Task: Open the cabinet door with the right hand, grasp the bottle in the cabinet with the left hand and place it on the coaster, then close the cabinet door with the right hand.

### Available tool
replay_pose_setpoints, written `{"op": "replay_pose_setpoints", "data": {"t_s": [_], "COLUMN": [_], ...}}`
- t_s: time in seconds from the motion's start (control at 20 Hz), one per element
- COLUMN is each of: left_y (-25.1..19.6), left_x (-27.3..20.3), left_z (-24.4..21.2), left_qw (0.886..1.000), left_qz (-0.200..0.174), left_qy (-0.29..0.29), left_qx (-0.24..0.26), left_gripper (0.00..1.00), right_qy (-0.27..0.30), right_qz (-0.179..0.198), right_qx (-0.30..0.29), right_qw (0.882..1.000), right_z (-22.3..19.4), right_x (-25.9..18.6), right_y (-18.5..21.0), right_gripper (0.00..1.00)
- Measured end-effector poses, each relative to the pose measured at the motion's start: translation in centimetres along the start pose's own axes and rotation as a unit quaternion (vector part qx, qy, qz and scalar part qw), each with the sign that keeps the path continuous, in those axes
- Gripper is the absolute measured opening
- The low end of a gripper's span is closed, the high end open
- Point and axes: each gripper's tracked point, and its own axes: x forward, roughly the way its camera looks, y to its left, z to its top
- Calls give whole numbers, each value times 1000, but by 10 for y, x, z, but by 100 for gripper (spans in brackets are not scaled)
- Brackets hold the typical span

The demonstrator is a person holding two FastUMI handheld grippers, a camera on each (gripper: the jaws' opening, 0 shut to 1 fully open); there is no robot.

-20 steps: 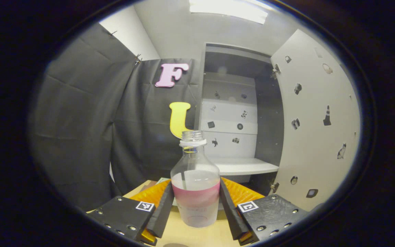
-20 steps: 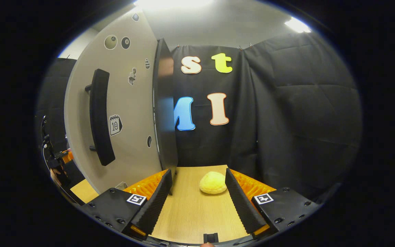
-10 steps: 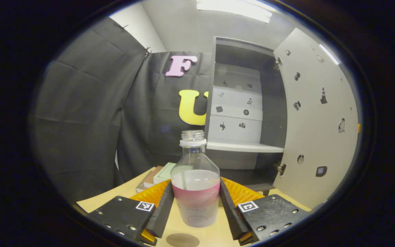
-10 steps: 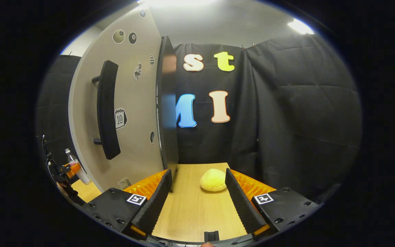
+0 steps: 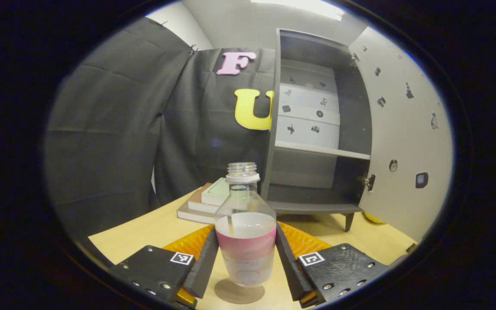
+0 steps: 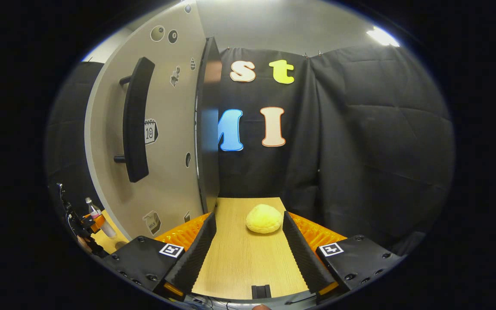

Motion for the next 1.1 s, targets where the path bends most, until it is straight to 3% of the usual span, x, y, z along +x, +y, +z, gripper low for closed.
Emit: {"op": "replay_pose_setpoints", "data": {"t_s": [0.1,0.15,0.4,0.5,0.65,1.1], "left_y": [3,4,7,5,4,6], "left_x": [3,4,8,9,8,0], "left_z": [-13,-20,-48,-55,-64,-73], "left_qw": [1000,1000,1000,999,999,999], "left_qz": [5,6,15,15,15,31], "left_qy": [7,9,19,23,23,17], "left_qx": [4,5,14,22,33,40], "left_gripper": [70,70,73,73,73,72], "right_qy": [2,5,14,16,20,22], "right_qz": [-4,-4,-6,-5,-4,3], "right_qx": [-5,-6,-8,-8,-12,-16], "right_qw": [1000,1000,1000,1000,1000,1000], "right_z": [0,-2,-6,-8,-11,-14], "right_x": [0,1,1,0,2,4], "right_y": [-1,0,0,1,1,7], "right_gripper": [98,93,99,96,99,96]}}
